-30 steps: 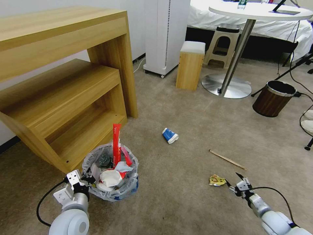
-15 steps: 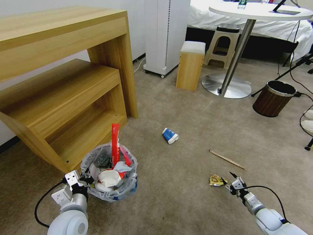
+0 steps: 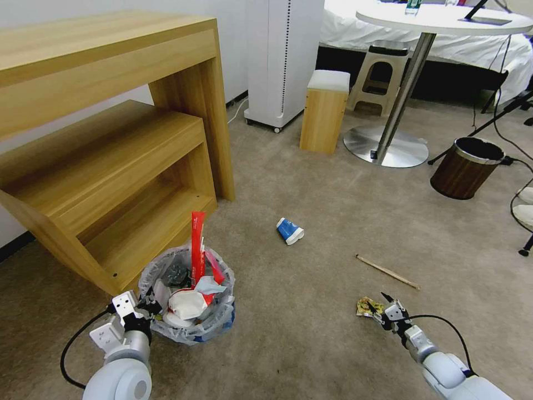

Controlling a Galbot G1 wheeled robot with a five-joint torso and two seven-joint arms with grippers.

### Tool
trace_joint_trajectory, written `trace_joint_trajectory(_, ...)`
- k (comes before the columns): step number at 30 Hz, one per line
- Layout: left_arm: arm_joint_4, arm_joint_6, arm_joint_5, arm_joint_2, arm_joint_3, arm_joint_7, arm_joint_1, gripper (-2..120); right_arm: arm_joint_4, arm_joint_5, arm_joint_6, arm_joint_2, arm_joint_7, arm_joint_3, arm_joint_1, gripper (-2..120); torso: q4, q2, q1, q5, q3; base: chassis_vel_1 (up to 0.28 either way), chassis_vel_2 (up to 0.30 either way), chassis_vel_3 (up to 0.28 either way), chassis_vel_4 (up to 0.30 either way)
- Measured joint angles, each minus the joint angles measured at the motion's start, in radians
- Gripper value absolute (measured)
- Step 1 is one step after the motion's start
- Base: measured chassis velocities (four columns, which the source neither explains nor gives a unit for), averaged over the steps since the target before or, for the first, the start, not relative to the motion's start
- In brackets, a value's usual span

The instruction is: Pick up the trash bin and place the garbage on the floor into it.

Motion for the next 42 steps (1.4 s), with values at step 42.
trace_joint_trajectory(42, -0.003, 0.006, -0.008, 0.003, 0.01, -0.004, -0.021, 1, -0.143, -0.043, 0.025, 0.059, -0.003, -0.085, 0.091, 14, 0.0, 0.0, 0.0, -0.0001, 0.0, 0.0, 0.0, 0.0, 0.0)
